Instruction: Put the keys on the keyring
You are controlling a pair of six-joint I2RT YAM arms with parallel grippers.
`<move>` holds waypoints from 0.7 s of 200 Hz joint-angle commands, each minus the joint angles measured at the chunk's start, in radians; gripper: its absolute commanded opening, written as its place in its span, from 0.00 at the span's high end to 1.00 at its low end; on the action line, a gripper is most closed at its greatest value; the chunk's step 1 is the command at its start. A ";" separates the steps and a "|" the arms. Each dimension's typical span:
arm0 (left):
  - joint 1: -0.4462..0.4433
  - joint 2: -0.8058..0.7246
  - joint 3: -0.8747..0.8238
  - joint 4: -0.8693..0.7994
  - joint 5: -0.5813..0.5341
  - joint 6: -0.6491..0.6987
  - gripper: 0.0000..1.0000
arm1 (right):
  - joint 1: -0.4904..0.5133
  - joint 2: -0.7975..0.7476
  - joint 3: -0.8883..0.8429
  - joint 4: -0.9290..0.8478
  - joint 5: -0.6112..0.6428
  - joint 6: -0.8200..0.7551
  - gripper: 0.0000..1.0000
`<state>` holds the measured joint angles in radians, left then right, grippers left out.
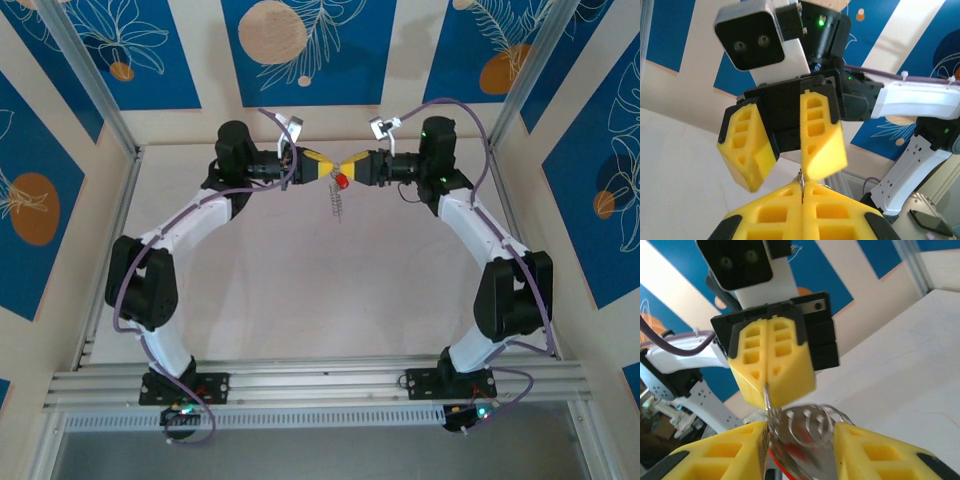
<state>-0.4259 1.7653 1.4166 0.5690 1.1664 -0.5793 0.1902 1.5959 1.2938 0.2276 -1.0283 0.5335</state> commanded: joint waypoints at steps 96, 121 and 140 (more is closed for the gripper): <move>-0.008 -0.006 -0.082 0.420 -0.029 -0.254 1.00 | 0.026 -0.085 -0.153 0.344 0.036 0.183 0.52; -0.008 -0.005 -0.084 0.430 -0.028 -0.260 1.00 | 0.045 -0.082 -0.148 0.348 0.034 0.178 0.52; -0.008 -0.003 -0.082 0.433 -0.027 -0.264 1.00 | 0.055 -0.086 -0.152 0.354 0.036 0.174 0.53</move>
<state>-0.4267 1.7653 1.3376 0.9333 1.1431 -0.8284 0.2310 1.5272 1.1465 0.5564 -0.9977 0.7105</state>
